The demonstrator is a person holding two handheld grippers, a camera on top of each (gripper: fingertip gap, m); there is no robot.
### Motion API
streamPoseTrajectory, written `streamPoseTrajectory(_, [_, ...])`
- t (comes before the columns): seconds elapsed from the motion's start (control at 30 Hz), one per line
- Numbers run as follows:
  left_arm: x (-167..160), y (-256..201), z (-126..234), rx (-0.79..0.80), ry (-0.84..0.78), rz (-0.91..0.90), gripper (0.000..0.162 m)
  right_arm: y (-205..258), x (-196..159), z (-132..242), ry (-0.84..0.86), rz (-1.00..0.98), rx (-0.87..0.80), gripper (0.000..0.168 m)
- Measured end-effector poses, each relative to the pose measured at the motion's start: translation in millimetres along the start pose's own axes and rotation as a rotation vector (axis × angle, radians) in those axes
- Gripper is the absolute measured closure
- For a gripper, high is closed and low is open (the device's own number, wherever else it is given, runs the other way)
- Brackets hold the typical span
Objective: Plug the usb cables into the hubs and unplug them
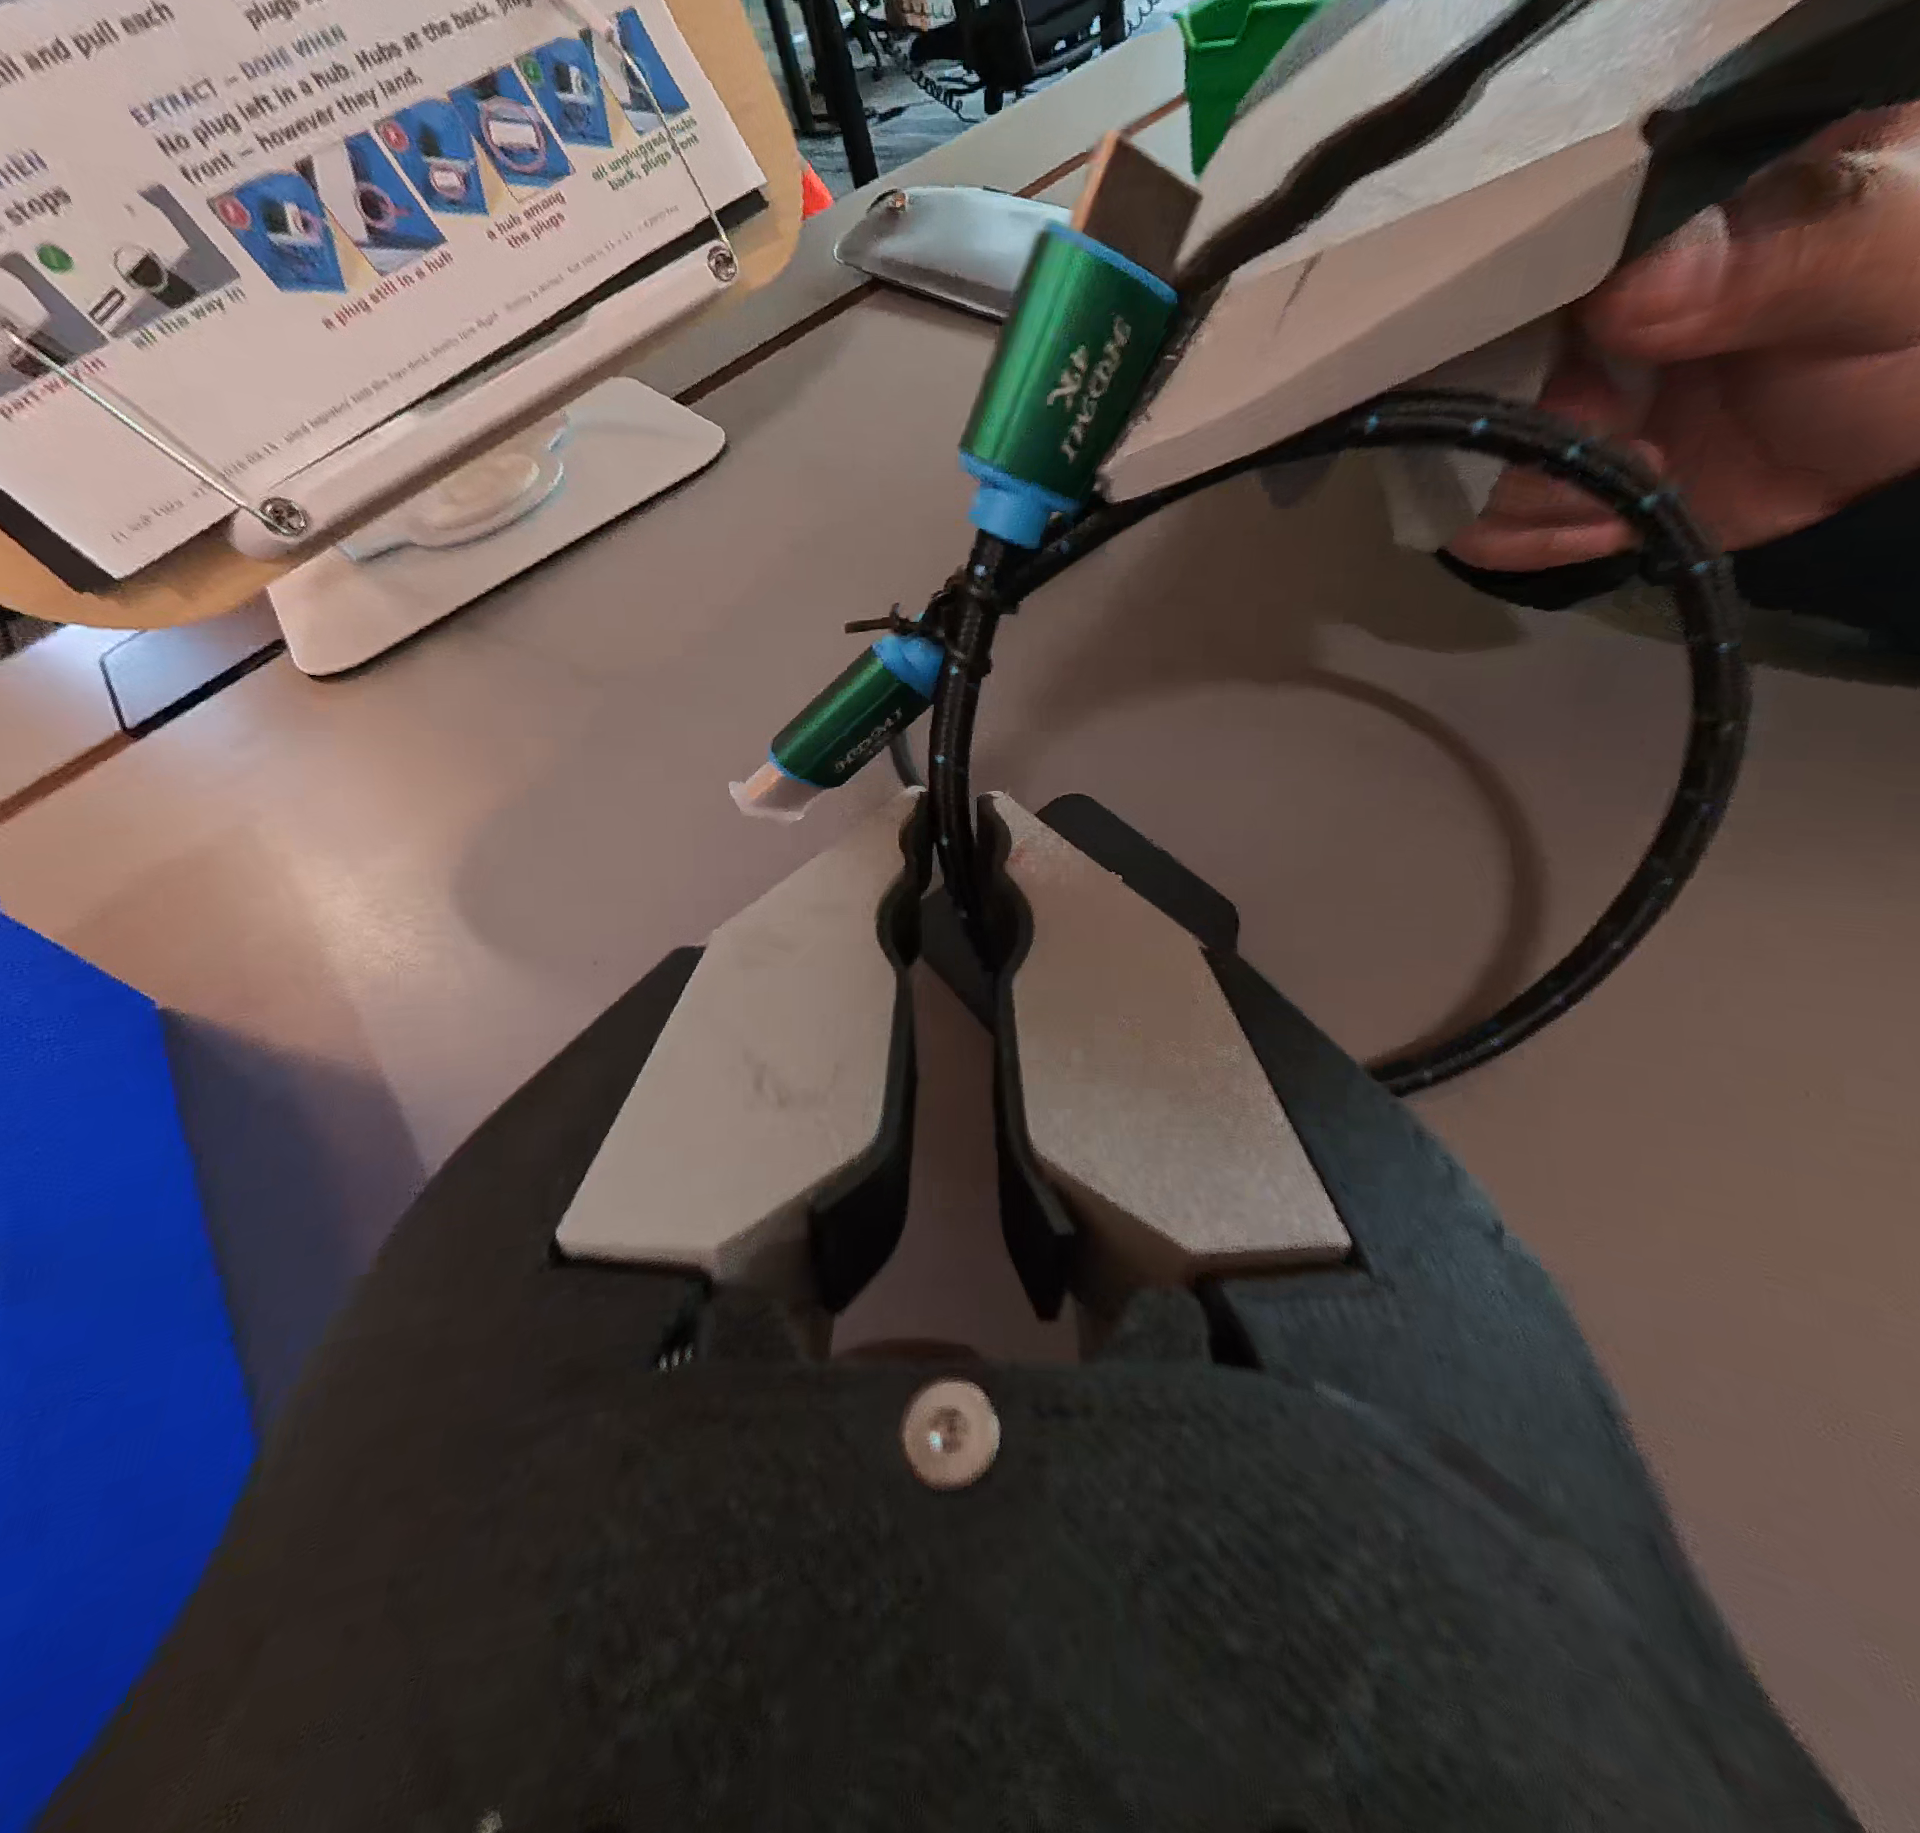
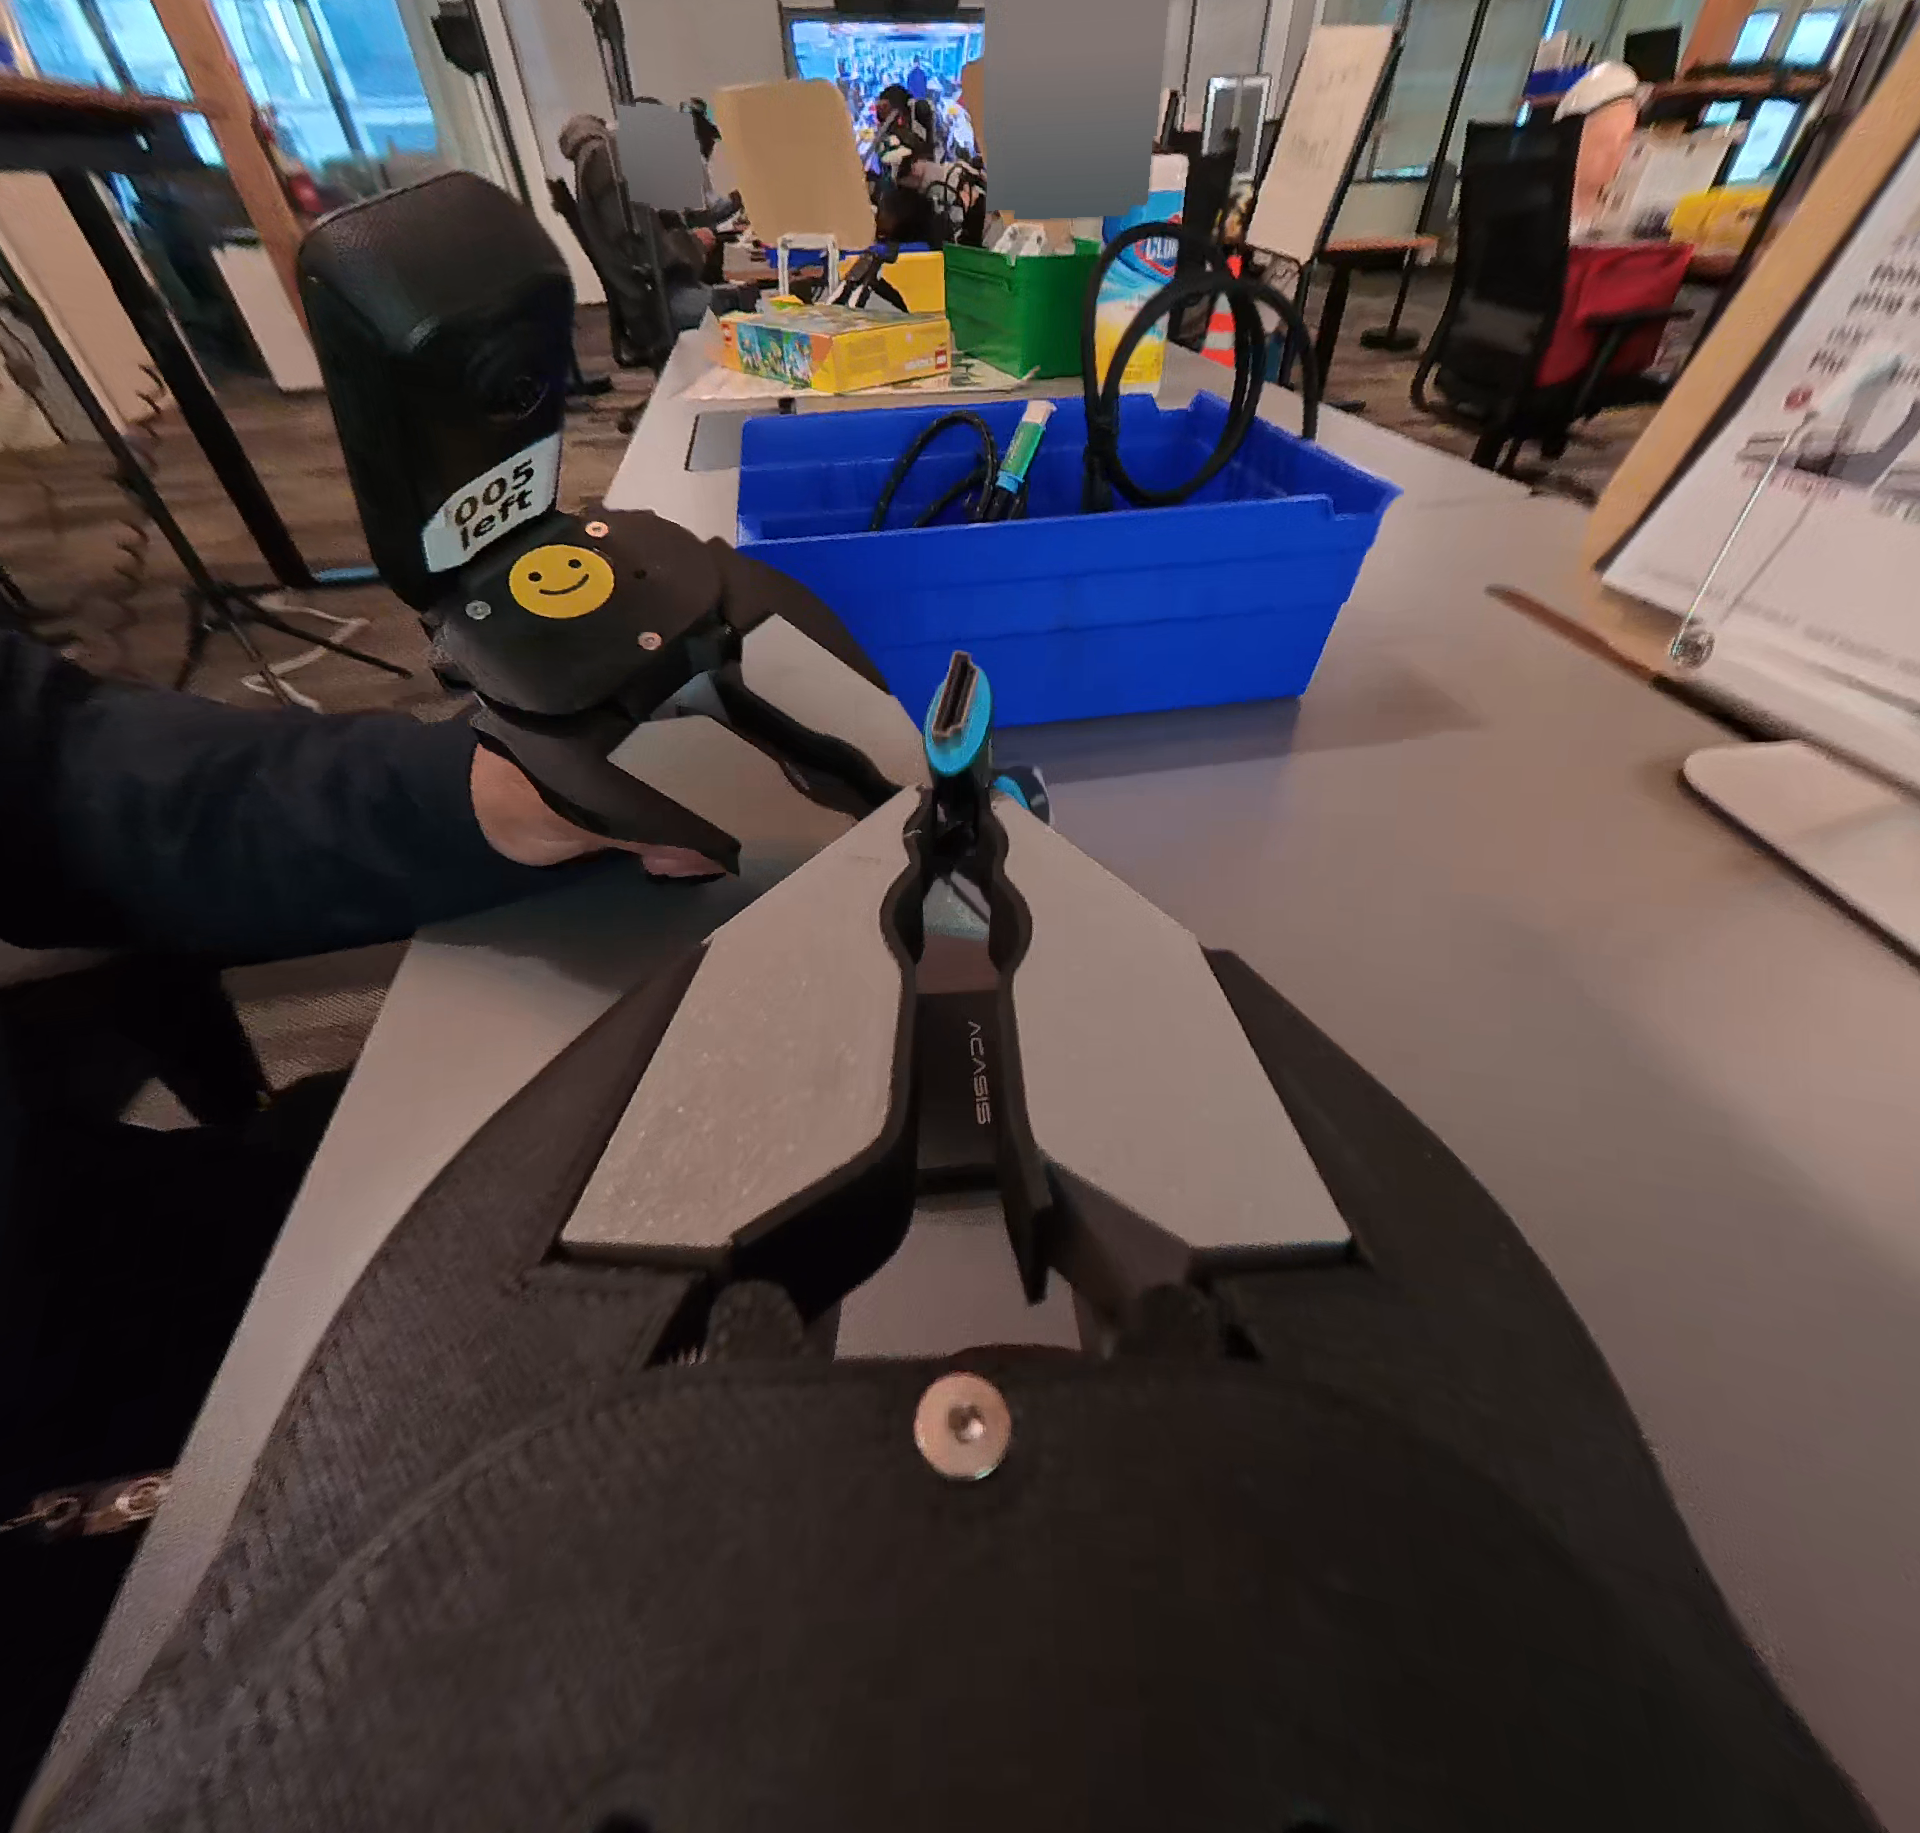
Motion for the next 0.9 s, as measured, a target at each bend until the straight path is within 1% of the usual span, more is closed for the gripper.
streamPoseTrajectory(0.13, [-2,-2,-1,0.010,0.011,-0.032,0.156,6,1,-4,0.011,0.094,-0.034,0.164])
streamPoseTrajectory(0.23, [0,0,0,0.000,0.000,-0.004,0.156,4,2,-3,-0.012,0.051,-0.015,0.163])
streamPoseTrajectory(0.33, [2,-1,1,-0.020,-0.012,0.011,0.157,3,2,-3,-0.035,-0.006,0.008,0.152])
streamPoseTrajectory(0.43, [1,-2,-1,-0.015,-0.004,0.003,0.157,4,1,-6,-0.045,-0.036,0.032,0.157])
streamPoseTrajectory(0.6, [-2,-6,-4,-0.028,0.014,-0.005,0.155,-1,-2,-5,-0.032,-0.051,-0.004,0.160])
streamPoseTrajectory(0.73, [-4,-8,-5,-0.042,0.030,0.002,0.143,-13,-1,4,-0.055,-0.089,-0.059,0.160])
streamPoseTrajectory(0.8, [-4,-7,-4,-0.062,0.027,0.043,0.134,-18,3,12,-0.076,-0.092,-0.080,0.160])
streamPoseTrajectory(0.9, [-4,-1,-2,-0.092,0.025,0.131,0.131,-23,13,28,-0.112,-0.075,-0.132,0.160])
Point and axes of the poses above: each gripper's, where its closed fingertips meet, z back along the fingers, x out of its top, y = z × x across the jaws, the point moved 4 cm from there along z, back along the fingers, and after that the axes turned 9 degrees about x, right-handed, at the moved point
